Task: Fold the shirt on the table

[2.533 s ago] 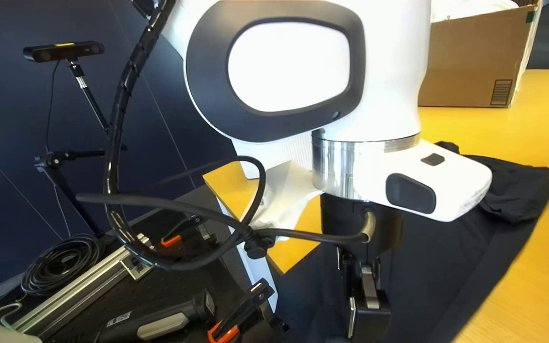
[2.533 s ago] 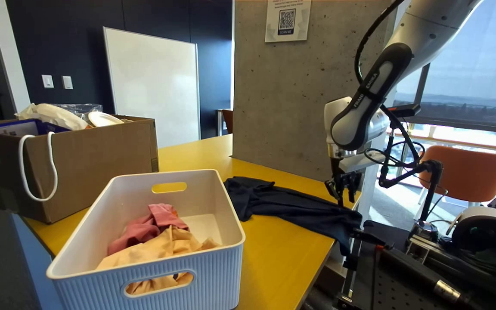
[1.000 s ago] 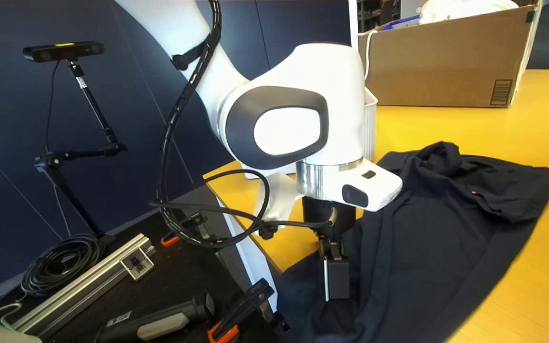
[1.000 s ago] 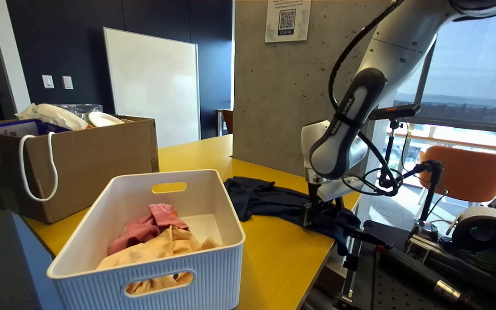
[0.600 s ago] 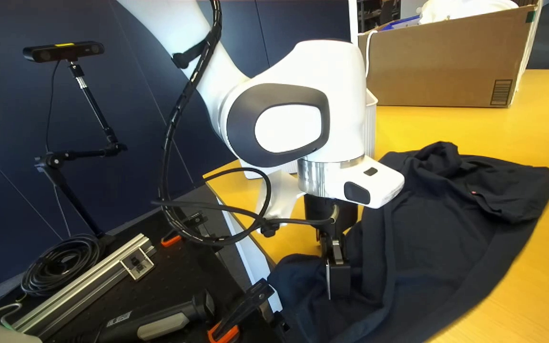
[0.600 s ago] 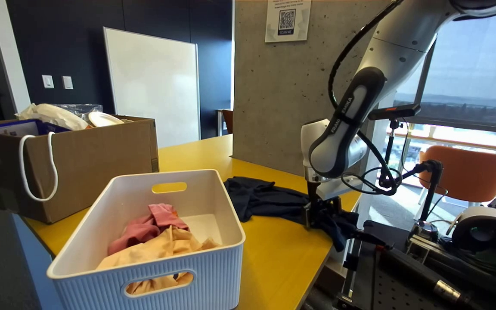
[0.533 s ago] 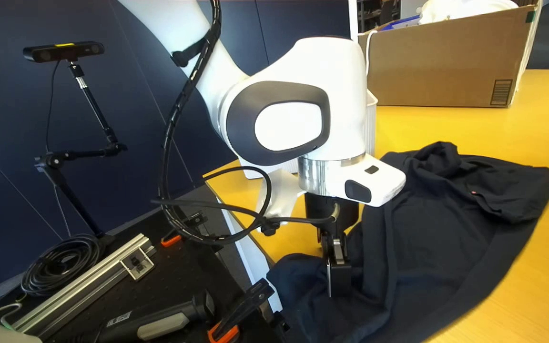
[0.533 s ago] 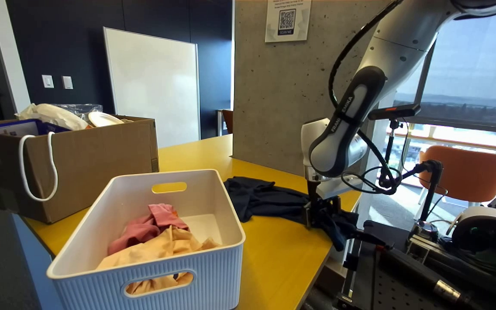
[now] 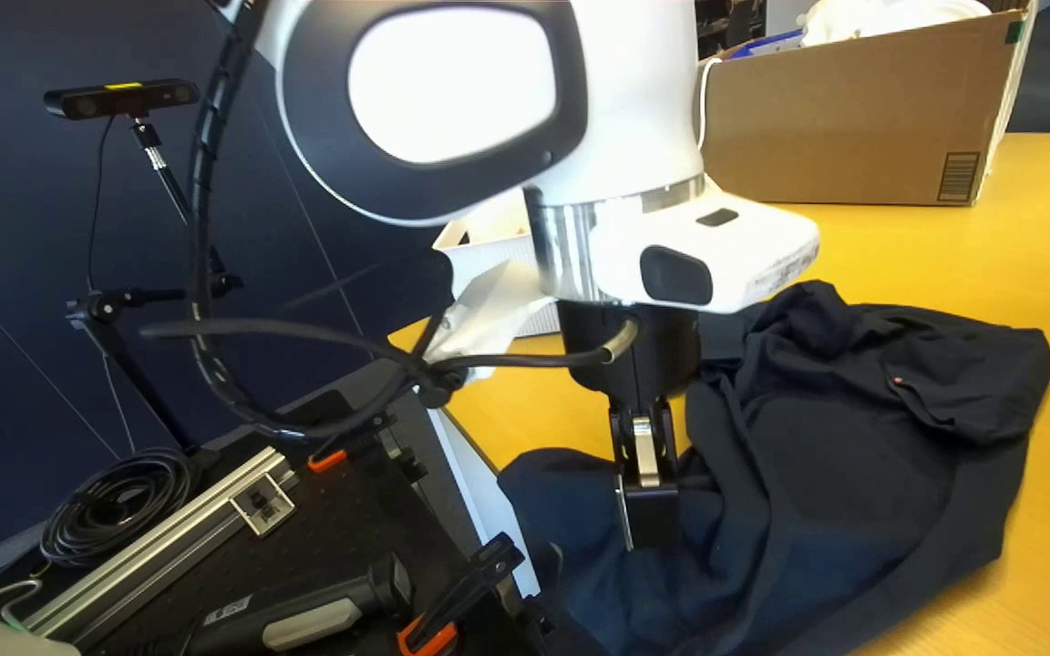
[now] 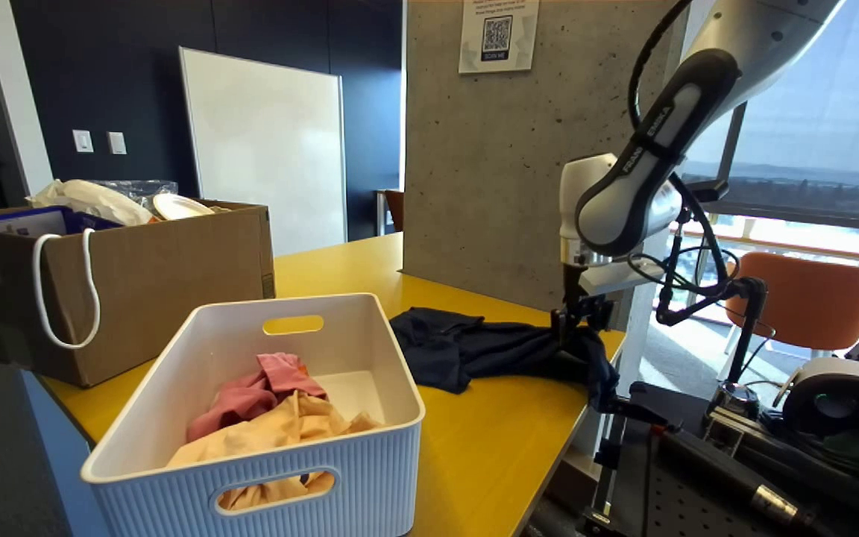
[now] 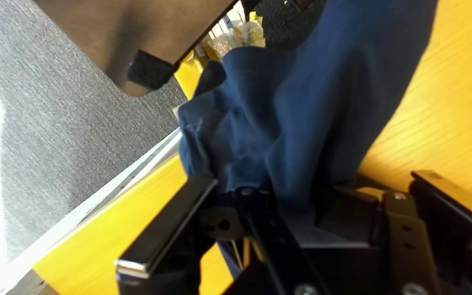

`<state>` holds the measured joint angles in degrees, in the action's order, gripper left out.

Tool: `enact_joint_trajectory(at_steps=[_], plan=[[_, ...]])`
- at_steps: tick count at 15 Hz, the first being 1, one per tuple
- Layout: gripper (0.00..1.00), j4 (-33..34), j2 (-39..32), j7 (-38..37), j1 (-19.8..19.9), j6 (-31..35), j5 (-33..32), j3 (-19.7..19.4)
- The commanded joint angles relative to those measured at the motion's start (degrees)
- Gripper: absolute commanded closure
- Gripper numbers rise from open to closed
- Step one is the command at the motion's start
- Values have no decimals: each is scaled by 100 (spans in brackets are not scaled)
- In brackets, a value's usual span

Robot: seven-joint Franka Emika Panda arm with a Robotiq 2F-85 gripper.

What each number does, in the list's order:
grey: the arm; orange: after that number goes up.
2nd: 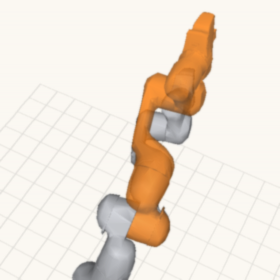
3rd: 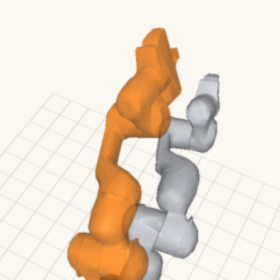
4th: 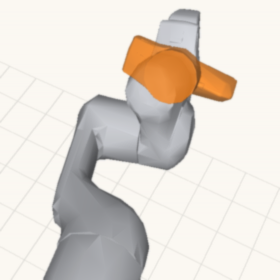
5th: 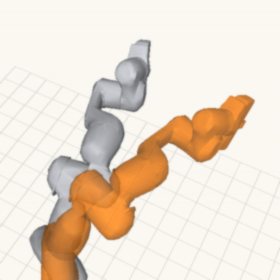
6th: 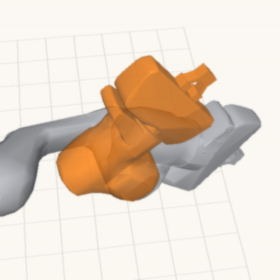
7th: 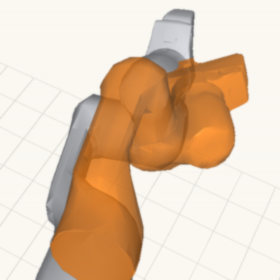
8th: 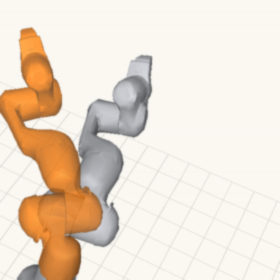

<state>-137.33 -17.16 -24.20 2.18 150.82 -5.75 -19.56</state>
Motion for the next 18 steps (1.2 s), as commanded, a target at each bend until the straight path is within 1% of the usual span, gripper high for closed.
enact_joint_trajectory(at_steps=[1, 2, 4, 6, 7, 9, 11, 14, 16, 18], plan=[[100, -748, 1329, -608, -90, -132, -932, -446], [100, -864, 1667, -829, -10, -211, -1281, -492], [100, -974, 2295, -1204, 303, -406, -1910, -425], [100, -901, 2743, -1321, 742, -620, -2182, -142], [100, -771, 2812, -1301, 919, -707, -2143, 2], [100, -472, 2600, -1211, 1147, -643, -1891, 229], [100, -304, 2254, -1218, 1237, -437, -1733, 411], [100, -208, 1686, -1336, 1180, -46, -1583, 599], [100, -144, 1299, -1409, 1069, 257, -1485, 678], [100, -60, 940, -1633, 944, 569, -1578, 652]])
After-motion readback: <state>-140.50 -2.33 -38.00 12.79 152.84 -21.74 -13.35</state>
